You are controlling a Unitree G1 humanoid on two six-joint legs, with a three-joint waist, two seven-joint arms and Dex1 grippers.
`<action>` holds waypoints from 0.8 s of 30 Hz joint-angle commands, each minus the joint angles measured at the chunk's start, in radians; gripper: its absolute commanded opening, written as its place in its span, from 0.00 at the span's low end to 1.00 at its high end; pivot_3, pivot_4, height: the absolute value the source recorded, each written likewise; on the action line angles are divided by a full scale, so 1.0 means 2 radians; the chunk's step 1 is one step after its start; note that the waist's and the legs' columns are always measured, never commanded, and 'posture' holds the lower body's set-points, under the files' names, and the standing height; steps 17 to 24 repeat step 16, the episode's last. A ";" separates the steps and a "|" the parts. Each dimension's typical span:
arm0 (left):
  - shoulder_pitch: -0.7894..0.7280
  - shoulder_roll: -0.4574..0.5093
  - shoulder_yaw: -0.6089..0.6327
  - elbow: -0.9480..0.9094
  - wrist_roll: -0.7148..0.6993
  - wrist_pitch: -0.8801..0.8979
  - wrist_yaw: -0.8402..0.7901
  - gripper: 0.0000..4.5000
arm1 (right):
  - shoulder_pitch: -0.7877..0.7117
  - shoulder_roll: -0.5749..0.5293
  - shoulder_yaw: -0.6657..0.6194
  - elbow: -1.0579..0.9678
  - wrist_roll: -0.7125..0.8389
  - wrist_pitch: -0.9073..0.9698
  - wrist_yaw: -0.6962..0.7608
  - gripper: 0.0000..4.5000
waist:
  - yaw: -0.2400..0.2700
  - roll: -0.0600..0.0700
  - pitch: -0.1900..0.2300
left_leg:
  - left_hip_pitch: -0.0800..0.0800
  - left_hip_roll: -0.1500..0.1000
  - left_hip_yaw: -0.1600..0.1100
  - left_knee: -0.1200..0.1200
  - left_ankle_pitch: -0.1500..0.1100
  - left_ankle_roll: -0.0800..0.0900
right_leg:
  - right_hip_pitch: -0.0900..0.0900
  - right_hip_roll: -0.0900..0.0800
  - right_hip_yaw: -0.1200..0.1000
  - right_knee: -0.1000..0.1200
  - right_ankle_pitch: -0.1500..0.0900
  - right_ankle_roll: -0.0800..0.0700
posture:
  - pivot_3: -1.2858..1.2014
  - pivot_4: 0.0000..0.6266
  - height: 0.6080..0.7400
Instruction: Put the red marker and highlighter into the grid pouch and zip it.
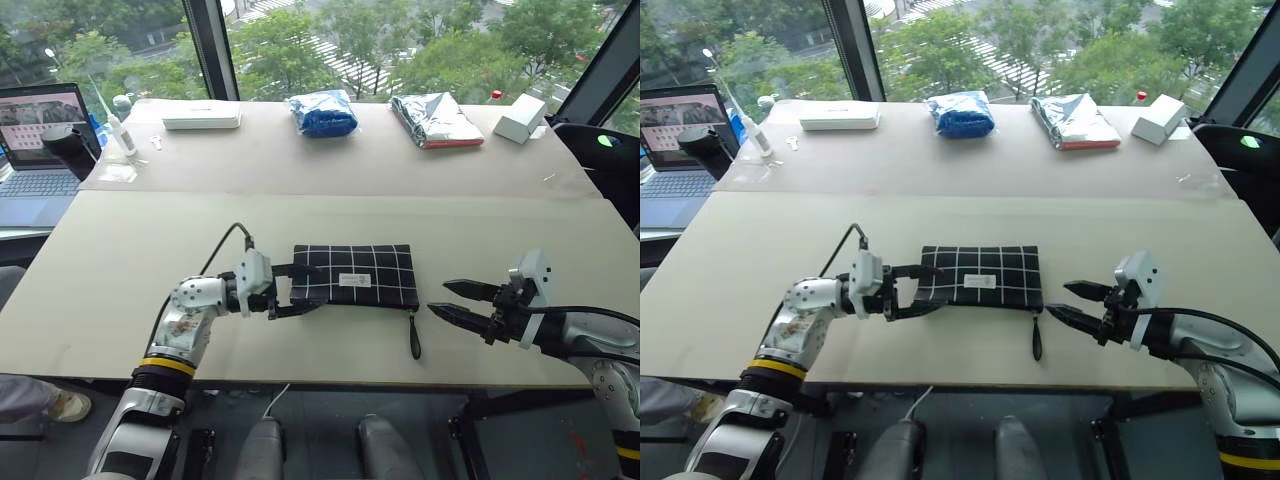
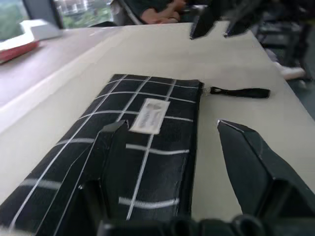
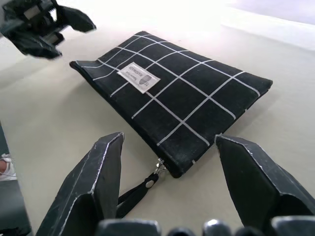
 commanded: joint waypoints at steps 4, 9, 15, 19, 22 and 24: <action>0.112 0.042 0.109 -0.146 -0.048 0.173 0.148 0.70 | -0.043 0.004 0.009 0.096 -0.058 -0.070 -0.014 0.74 | -0.003 0.000 0.000 | 0.000 0.000 0.000 -0.001 0.000 0.000 | 0.000 0.000 0.000 0.000 0.000 0.000 | 0.52 0.24 1.00; 0.194 0.049 0.182 -0.178 -0.052 0.191 0.201 0.70 | -0.088 0.028 0.019 0.183 -0.090 -0.108 -0.035 0.74 | -0.002 0.000 0.000 | 0.001 0.000 0.001 -0.001 0.000 0.000 | 0.000 0.000 0.000 0.000 0.000 -0.001 | 0.52 0.24 1.00; 0.215 0.026 0.212 -0.200 -0.063 0.195 0.245 0.70 | -0.128 0.043 0.029 0.247 -0.112 -0.137 -0.038 0.74 | 0.002 0.000 0.000 | 0.002 0.000 0.001 -0.001 0.000 0.000 | 0.000 0.000 0.001 0.000 0.000 -0.001 | 0.52 0.24 1.00; 0.214 0.024 0.215 -0.201 -0.068 0.197 0.247 0.70 | -0.131 0.045 0.030 0.251 -0.113 -0.139 -0.038 0.74 | 0.002 0.000 0.000 | 0.002 0.000 0.001 -0.001 0.000 0.000 | 0.001 0.000 0.001 0.000 0.000 -0.001 | 0.52 0.24 1.00; 0.214 0.024 0.215 -0.201 -0.068 0.197 0.247 0.70 | -0.131 0.045 0.030 0.251 -0.113 -0.139 -0.038 0.74 | 0.002 0.000 0.000 | 0.002 0.000 0.001 -0.001 0.000 0.000 | 0.001 0.000 0.001 0.000 0.000 -0.001 | 0.52 0.24 1.00; 0.214 0.024 0.215 -0.201 -0.068 0.197 0.247 0.70 | -0.131 0.045 0.030 0.251 -0.113 -0.139 -0.038 0.74 | 0.002 0.000 0.000 | 0.002 0.000 0.001 -0.001 0.000 0.000 | 0.001 0.000 0.001 0.000 0.000 -0.001 | 0.52 0.24 1.00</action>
